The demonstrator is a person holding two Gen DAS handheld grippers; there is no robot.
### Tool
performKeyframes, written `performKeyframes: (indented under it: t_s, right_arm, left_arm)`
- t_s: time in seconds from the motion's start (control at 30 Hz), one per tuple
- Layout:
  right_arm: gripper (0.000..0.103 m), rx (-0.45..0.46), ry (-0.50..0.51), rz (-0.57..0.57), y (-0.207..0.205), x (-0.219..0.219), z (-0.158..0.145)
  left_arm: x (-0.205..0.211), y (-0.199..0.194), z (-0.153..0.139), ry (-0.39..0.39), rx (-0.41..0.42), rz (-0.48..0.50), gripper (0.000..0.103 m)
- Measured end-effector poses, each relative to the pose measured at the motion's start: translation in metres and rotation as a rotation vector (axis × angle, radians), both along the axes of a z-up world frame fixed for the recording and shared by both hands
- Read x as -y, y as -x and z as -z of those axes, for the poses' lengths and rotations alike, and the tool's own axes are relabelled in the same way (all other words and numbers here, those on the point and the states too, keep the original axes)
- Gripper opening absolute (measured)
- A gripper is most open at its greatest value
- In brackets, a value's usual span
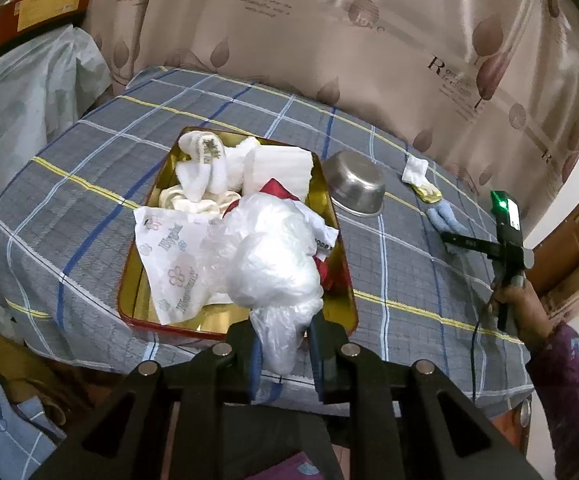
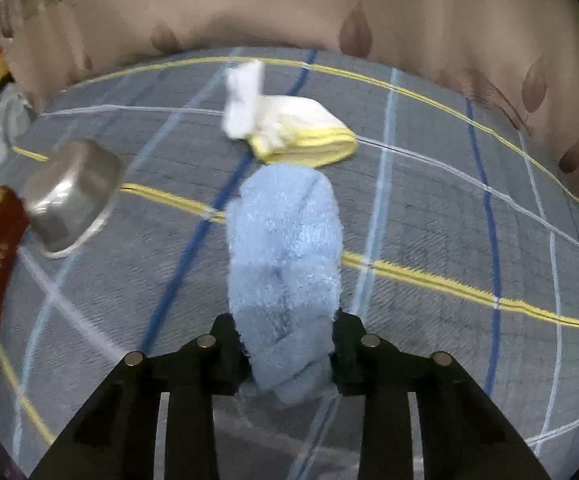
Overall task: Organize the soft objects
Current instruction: 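Release the plastic bag into the tray with the left gripper while the right gripper grasps the blue fluffy towel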
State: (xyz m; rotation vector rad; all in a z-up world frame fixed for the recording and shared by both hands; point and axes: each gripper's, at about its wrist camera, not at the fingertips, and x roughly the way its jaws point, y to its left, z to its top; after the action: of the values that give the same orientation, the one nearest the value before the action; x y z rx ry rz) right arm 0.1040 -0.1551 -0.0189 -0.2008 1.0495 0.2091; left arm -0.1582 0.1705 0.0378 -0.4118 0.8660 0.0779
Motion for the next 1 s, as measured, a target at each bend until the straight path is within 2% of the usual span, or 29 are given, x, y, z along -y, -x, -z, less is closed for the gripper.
performKeyframes:
  t_s: [0.13,0.33,0.53,0.63,0.73,1.0]
  right_arm:
    - [0.028,0.031,-0.073,-0.036,0.029,-0.004,-0.013]
    - [0.028,0.086,-0.238,-0.038,0.084,-0.005,-0.036]
    - [0.028,0.103,-0.348,-0.034,0.121,-0.008,-0.052]
    - [0.028,0.099,-0.372,-0.044,0.135,-0.011,-0.054]
    - [0.028,0.097,-0.383,-0.060,0.141,-0.015,-0.057]
    - [0.028,0.096,-0.416,-0.094,0.149,-0.030,-0.064]
  left_arm:
    - [-0.008,-0.004,-0.005,-0.003,0.001,-0.006,0.019]
    - [-0.012,-0.032,-0.020,-0.116,0.007,0.038,0.021]
    - [-0.013,-0.075,-0.016,-0.201,-0.001,0.123,0.021]
    - [-0.018,-0.097,-0.006,-0.217,-0.027,0.154,0.021]
    - [-0.022,-0.117,0.006,-0.192,-0.059,0.207,0.021]
    - [-0.033,-0.148,0.022,-0.225,-0.113,0.209,0.022]
